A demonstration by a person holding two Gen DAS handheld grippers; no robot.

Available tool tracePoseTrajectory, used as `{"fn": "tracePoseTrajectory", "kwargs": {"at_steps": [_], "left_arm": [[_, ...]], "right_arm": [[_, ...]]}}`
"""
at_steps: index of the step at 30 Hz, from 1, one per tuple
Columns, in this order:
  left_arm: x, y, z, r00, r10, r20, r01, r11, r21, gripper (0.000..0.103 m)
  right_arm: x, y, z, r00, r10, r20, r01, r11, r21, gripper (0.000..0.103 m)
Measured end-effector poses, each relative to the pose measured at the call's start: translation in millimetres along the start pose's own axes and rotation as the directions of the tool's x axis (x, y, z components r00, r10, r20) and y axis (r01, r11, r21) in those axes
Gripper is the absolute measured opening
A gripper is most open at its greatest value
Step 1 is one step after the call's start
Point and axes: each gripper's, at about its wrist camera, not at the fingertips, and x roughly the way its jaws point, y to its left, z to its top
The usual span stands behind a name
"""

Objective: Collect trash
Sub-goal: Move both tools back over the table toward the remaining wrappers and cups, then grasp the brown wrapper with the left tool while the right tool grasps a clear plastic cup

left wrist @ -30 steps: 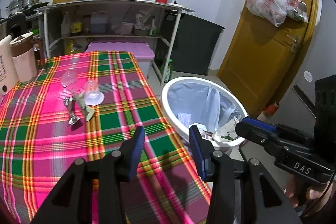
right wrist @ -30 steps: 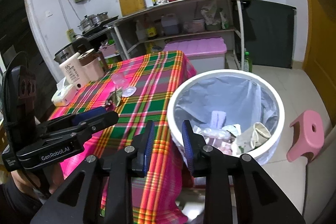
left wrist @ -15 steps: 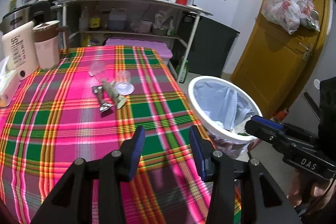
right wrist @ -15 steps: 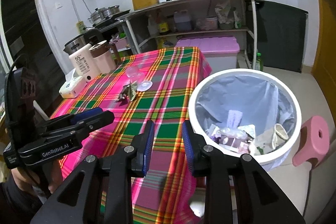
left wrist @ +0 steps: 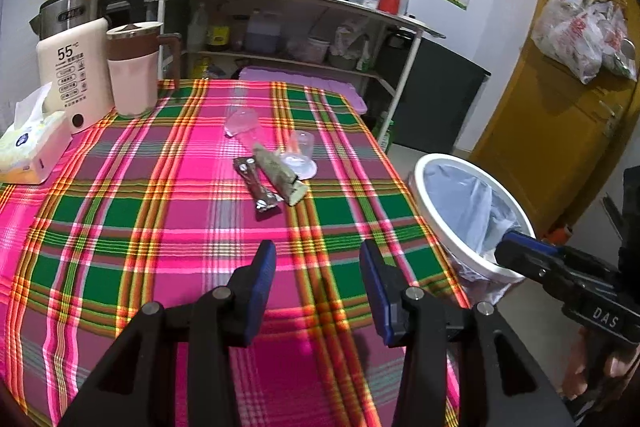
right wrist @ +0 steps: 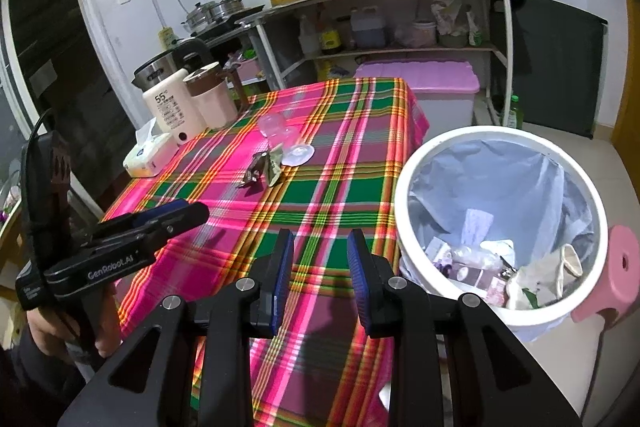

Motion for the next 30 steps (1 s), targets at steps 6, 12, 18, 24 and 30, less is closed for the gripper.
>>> {"fn": "tracePoseTrajectory", "kwargs": {"at_steps": [6,12,18,24,30], "left_arm": [[12,15,7,1.0,0.025,-0.007,-0.025,0.999,-0.04,0.045],[28,27,19,0.999,0.052,-0.014,-0.053,0.996,-0.07,0.045],[48,32,30,0.998,0.059,-0.025,-0.061,0.994,-0.086,0.045],[72,37,38,0.996,0.065,-0.056,-0.071,0.991,-0.114,0.045],[90,46,38,0.993,0.074,-0.096,-0.088,0.986,-0.142,0.04]], "right_arm": [[10,2,5,1.0,0.005,-0.012,-0.005,1.0,-0.007,0.029],[19,2,12,1.0,0.01,-0.02,-0.01,1.0,-0.004,0.029],[28,3,18,1.0,0.012,-0.022,-0.012,1.0,-0.005,0.029],[38,6,25,1.0,0.016,-0.023,-0.017,1.0,-0.011,0.029],[49,7,32,0.999,0.018,-0.029,-0.019,1.0,-0.015,0.029]]}}
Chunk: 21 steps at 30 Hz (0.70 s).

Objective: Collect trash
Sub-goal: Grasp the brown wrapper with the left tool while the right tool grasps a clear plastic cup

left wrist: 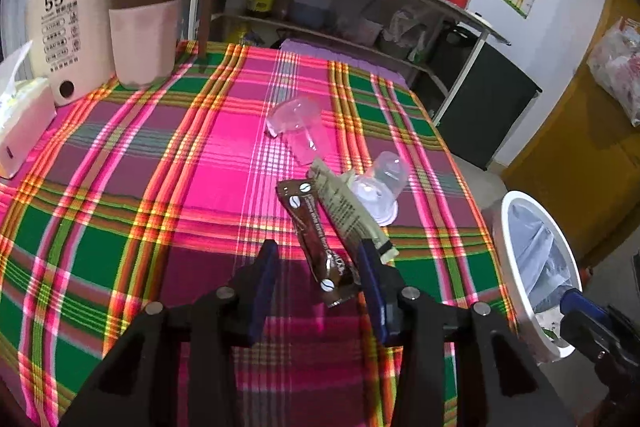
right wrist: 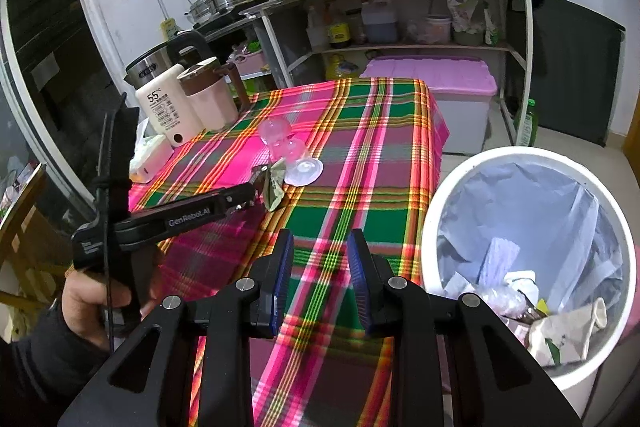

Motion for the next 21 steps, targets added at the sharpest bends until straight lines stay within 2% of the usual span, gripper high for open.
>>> {"fn": "tracePoseTrajectory", "kwargs": {"at_steps": [2,6,18,21], "left_arm": [[5,0,-1,1.0,0.009,-0.017,-0.009,1.0,0.0,0.037],[9,1,-1,0.999,0.028,-0.02,-0.027,1.0,0.014,0.023],[-15,5,-7,1.0,-0.01,0.015,0.009,0.999,0.04,0.02],[-22,14,-9,1.0,-0.016,0.022,0.015,0.999,0.028,0.02]], "right_arm": [[4,-1,2,1.0,0.001,-0.003,-0.001,1.0,0.001,0.029],[13,1,5,1.0,0.007,-0.012,-0.007,1.0,-0.002,0.029],[41,17,30,1.0,0.017,-0.02,-0.018,0.999,-0.051,0.03],[51,24,38,1.0,0.015,-0.019,-0.016,0.997,-0.075,0.041]]}}
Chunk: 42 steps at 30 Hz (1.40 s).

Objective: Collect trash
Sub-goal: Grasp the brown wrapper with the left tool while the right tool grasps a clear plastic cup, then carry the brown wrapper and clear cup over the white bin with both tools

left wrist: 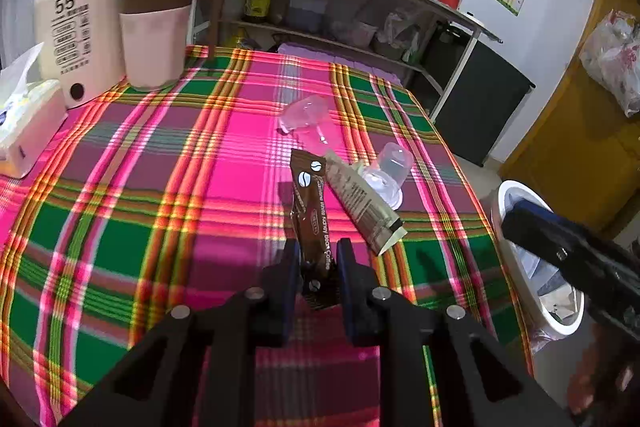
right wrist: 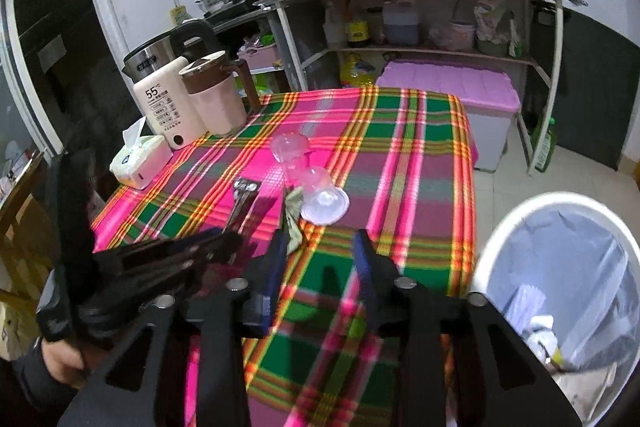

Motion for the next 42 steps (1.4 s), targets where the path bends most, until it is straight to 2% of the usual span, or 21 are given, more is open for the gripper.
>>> {"fn": "tracePoseTrajectory", "kwargs": {"at_steps": [12,21,22,24,32,42], "left_arm": [[-8,31,-7,1.0,-0.012,0.004,0.012,0.999,-0.046,0.02],[-6,38,-8,1.0,-0.026,0.0,0.026,0.998,-0.06,0.02],[-6,38,-8,1.0,-0.027,0.001,0.027,0.998,-0.059,0.02],[-6,38,-8,1.0,-0.028,0.001,0.028,0.998,-0.057,0.02],[-12,32,-9,1.0,-0.027,0.013,0.028,0.999,-0.042,0.02],[-37,8,-16,0.998,-0.044,0.04,0.043,0.999,0.018,0.02]], "right_arm": [[59,8,29,0.998,-0.037,-0.049,0.034,0.998,-0.047,0.041],[92,6,37,0.993,-0.058,-0.1,0.054,0.998,-0.042,0.041],[94,5,37,0.993,-0.052,-0.102,0.049,0.998,-0.036,0.038],[93,5,37,0.994,-0.052,-0.099,0.048,0.998,-0.035,0.031],[75,2,38,0.997,-0.056,-0.056,0.055,0.998,-0.025,0.031],[21,1,21,0.999,-0.04,0.007,0.04,0.999,0.013,0.031]]}}
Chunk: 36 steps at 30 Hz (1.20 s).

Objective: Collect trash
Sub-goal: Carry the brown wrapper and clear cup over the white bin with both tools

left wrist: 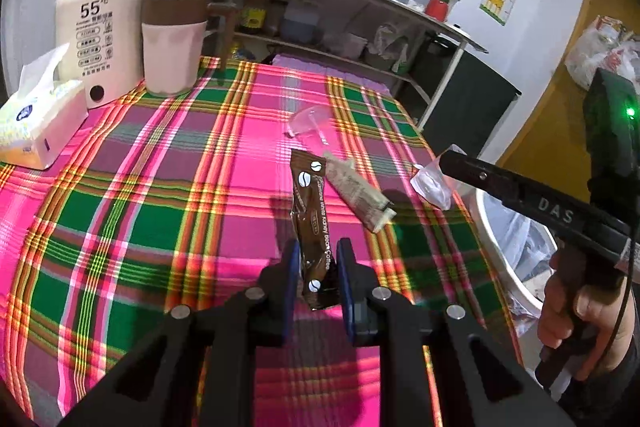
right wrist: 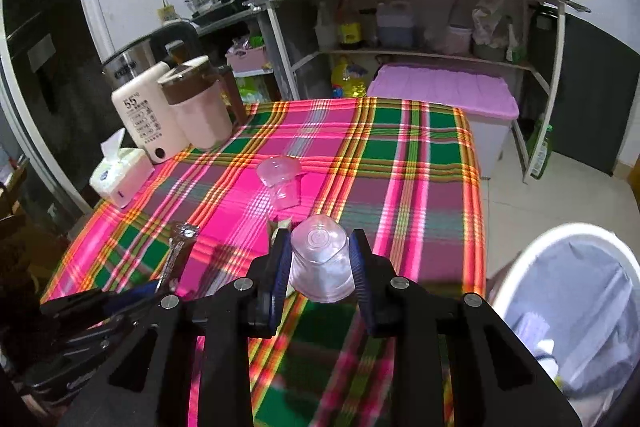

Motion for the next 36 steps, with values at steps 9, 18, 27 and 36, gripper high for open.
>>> {"fn": "tracePoseTrajectory", "kwargs": {"at_steps": [9,18,27,36], "left_arm": [[-21,-34,-15,0.999,-0.034,-0.008,0.034,0.997,0.064,0.02],[-36,-65,-21,0.997,-0.073,-0.006,0.073,0.991,0.111,0.02],[-38,-89,-22,0.995,-0.102,-0.016,0.103,0.984,0.148,0.02],[-28,-117,-22,0.99,-0.132,-0.042,0.138,0.972,0.191,0.02]], "right_arm": [[-52,-1,-27,0.999,0.009,0.043,-0.01,1.0,0.016,0.031],[-98,-10,-51,0.997,-0.006,0.083,0.002,0.999,0.05,0.031],[-129,-25,-63,0.993,-0.031,0.115,0.022,0.996,0.082,0.031],[-148,-54,-76,0.988,-0.079,0.13,0.061,0.989,0.137,0.031]]}}
